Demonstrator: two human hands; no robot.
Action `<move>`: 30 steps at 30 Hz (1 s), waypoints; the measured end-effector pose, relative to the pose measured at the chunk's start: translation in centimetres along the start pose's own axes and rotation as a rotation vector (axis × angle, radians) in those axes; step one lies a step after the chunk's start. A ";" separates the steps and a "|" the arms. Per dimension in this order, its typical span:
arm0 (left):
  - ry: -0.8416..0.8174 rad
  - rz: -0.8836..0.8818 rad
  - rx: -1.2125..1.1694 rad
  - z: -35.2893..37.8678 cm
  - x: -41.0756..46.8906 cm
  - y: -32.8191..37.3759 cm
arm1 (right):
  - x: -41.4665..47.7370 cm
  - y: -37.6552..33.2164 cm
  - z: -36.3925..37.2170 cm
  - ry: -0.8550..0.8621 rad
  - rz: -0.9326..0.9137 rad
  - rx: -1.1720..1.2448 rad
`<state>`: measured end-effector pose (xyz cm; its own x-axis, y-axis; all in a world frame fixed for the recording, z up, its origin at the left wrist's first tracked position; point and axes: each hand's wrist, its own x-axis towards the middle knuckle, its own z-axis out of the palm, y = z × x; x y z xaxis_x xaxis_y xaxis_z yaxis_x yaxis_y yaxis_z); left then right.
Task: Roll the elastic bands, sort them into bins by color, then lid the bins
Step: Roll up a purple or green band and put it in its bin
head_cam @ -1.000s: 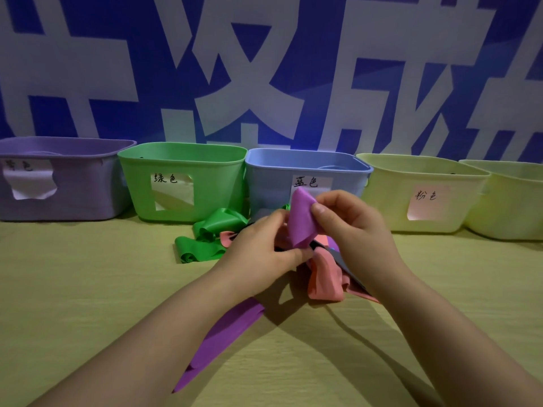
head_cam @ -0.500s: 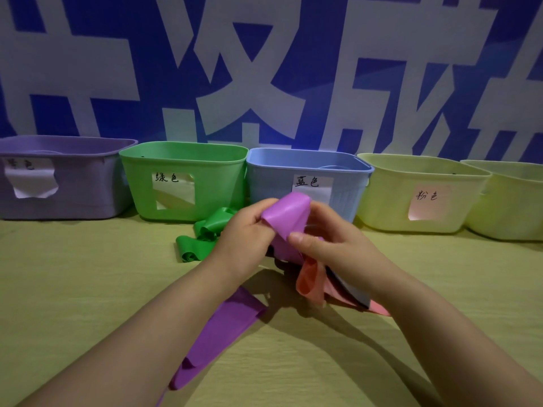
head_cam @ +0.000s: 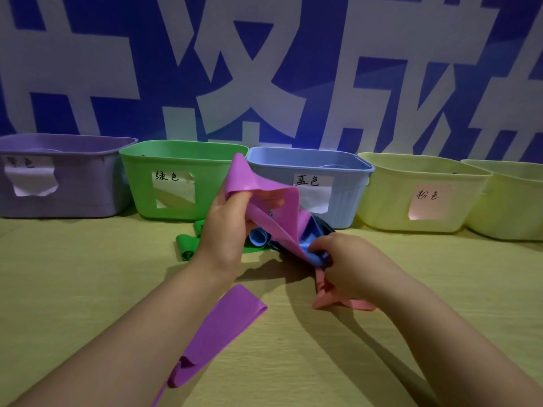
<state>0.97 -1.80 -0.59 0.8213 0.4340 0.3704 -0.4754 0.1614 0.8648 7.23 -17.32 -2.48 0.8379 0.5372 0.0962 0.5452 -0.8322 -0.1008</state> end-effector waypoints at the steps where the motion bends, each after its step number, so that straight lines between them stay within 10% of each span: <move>1: -0.003 0.031 -0.011 -0.1 0.0 0.1 | 0.1 0.1 0.0 0.023 0.023 -0.016; 30: 0.154 0.423 -0.211 -0.5 0.2 2.4 | 0.3 1.4 0.5 -0.009 0.311 -0.183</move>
<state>-0.19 -0.89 1.38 0.4935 0.6238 0.6061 -0.8238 0.1117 0.5558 8.24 -18.28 -3.07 0.9638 0.2546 0.0796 0.2508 -0.9665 0.0551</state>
